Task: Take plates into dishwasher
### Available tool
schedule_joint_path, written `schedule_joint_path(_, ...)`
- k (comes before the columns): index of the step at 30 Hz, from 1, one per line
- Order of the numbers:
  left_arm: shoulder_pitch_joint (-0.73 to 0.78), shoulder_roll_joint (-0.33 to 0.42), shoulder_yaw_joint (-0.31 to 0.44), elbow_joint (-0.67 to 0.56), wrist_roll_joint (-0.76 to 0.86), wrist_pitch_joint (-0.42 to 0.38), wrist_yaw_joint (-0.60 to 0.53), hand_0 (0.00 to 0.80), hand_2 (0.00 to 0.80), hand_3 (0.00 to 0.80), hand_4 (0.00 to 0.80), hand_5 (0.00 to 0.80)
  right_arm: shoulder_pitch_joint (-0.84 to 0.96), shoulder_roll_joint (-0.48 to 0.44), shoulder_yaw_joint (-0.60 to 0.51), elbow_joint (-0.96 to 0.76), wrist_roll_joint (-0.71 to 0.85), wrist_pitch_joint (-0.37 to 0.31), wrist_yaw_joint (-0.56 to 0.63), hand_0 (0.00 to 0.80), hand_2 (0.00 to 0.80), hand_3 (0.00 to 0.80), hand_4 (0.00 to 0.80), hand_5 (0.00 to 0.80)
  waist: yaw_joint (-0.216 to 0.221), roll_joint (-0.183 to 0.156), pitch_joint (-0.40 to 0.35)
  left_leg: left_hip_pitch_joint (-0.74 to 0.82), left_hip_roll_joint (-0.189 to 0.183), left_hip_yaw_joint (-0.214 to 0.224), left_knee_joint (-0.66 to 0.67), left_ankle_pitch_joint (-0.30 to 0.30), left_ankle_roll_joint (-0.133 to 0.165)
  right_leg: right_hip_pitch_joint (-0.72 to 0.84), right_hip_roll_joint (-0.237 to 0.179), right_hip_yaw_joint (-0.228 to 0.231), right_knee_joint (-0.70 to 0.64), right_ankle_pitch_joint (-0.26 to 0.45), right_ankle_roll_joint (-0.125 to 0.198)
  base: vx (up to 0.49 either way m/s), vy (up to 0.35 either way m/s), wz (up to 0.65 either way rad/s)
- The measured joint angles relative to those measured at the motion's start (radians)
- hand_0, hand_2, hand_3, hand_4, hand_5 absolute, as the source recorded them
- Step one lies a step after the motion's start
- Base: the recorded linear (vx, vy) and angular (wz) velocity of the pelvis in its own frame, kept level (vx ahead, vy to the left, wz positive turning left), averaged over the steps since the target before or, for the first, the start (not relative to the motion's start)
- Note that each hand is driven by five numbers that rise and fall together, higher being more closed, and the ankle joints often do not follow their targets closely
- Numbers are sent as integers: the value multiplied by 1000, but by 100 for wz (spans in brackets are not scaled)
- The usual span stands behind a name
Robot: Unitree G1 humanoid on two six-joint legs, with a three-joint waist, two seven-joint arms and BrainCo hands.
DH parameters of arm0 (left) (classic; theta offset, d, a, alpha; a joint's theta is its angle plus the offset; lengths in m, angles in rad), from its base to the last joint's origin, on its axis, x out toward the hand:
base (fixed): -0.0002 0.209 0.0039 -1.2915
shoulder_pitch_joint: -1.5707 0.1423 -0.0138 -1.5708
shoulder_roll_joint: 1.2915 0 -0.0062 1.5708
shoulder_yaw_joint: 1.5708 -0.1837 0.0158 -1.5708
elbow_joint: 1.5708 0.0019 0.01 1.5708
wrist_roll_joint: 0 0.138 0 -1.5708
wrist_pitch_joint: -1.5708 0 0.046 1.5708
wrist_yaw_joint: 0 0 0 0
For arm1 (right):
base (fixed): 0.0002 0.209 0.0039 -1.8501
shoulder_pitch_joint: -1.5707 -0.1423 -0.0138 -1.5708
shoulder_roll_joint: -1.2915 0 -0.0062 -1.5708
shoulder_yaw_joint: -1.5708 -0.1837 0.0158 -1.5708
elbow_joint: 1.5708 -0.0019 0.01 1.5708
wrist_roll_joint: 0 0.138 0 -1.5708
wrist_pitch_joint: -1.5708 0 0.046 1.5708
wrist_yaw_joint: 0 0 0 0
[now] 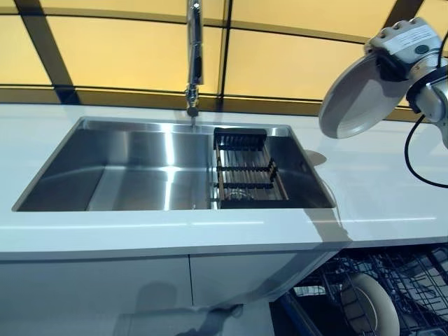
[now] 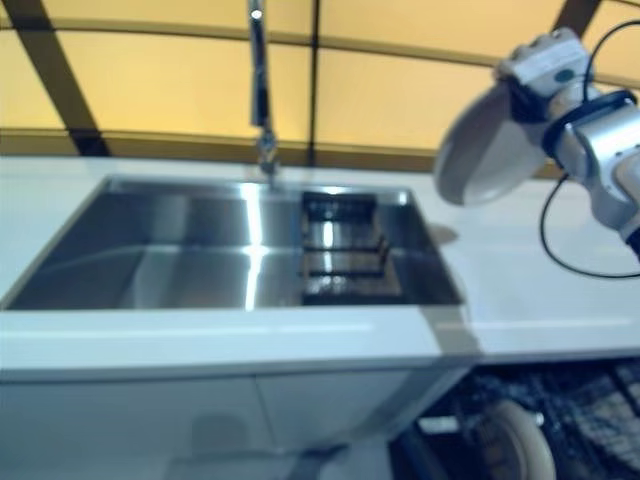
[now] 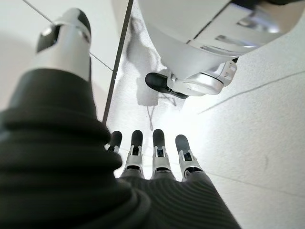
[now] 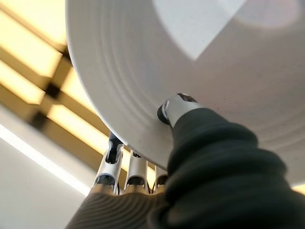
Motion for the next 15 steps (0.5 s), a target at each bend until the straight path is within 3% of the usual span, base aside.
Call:
schedule_joint_path(6,-15,0,0,0,7,16,0,0,0,0,0,0,0,-49,-22,33,72,56,0,800,800,800,800,800,-28,10,-32,16,4,15,0,-7,5,5,1,24,0,1,-2,20,-10,-14)
schedule_joint_path(8,-21,0,-1,0,7,23,0,0,0,0,0,0,1,-59,-22,48,91,69,0,800,800,800,800,800,-31,11,-48,18,9,38,0,-12,5,-1,2,46,0,1,-1,37,-8,-27)
schedule_joint_path(9,-23,1,-1,0,7,29,0,0,0,0,0,0,22,-65,-49,52,100,75,1,800,800,800,800,800,-50,9,-53,20,10,41,0,-13,6,-1,3,50,0,1,-2,46,-5,-19)
schedule_joint_path(13,-25,1,-1,6,8,46,-2,0,0,0,0,0,106,-81,-108,74,111,113,5,800,800,800,800,800,-57,8,-61,32,15,63,0,-18,7,2,2,74,0,3,-3,33,-9,-20)
schedule_joint_path(15,-28,1,-1,7,9,49,-4,0,0,0,0,0,240,-87,-232,110,127,132,5,800,800,800,800,800,-65,8,-69,35,16,71,0,-22,7,1,2,83,1,2,-3,25,-6,-17)
